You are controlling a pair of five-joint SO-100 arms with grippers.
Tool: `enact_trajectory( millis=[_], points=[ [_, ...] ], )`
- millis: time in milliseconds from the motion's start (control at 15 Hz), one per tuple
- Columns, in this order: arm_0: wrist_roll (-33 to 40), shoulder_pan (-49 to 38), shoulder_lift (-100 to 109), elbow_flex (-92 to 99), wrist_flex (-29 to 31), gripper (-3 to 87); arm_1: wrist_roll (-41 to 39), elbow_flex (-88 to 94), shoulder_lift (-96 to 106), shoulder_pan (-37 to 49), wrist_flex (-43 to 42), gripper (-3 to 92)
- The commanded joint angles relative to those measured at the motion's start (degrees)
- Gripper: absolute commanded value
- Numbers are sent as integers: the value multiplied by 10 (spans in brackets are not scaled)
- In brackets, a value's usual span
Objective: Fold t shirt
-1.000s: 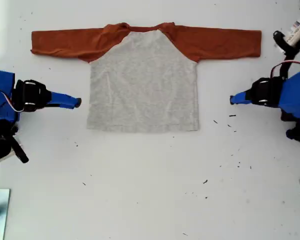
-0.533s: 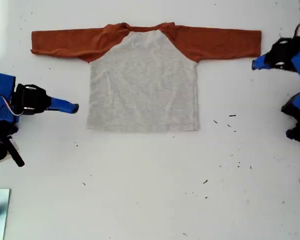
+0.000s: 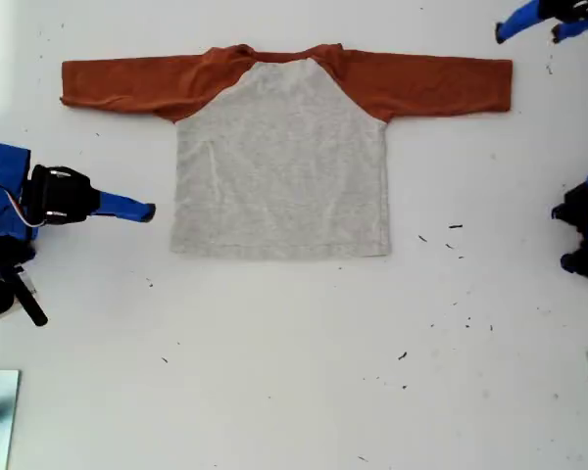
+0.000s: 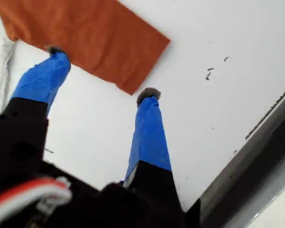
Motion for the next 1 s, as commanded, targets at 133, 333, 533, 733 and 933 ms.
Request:
enact_trajectory(
  millis=[133, 333, 533, 733, 933],
  points=[
    [7, 2, 4, 5, -1, 43, -36, 28, -36, 23, -85, 273],
    [9, 4, 4, 5, -1, 44, -32, 70, -98, 20, -141, 422],
    [9, 6, 4, 5, -1, 45, -28, 149, -119, 21, -230, 402],
    [9, 4, 4, 5, -2, 45, -35, 214, -168, 10, -340, 253],
    [9, 4, 4, 5, -2, 43, -41, 223, -163, -4, -363, 34]
  ],
)
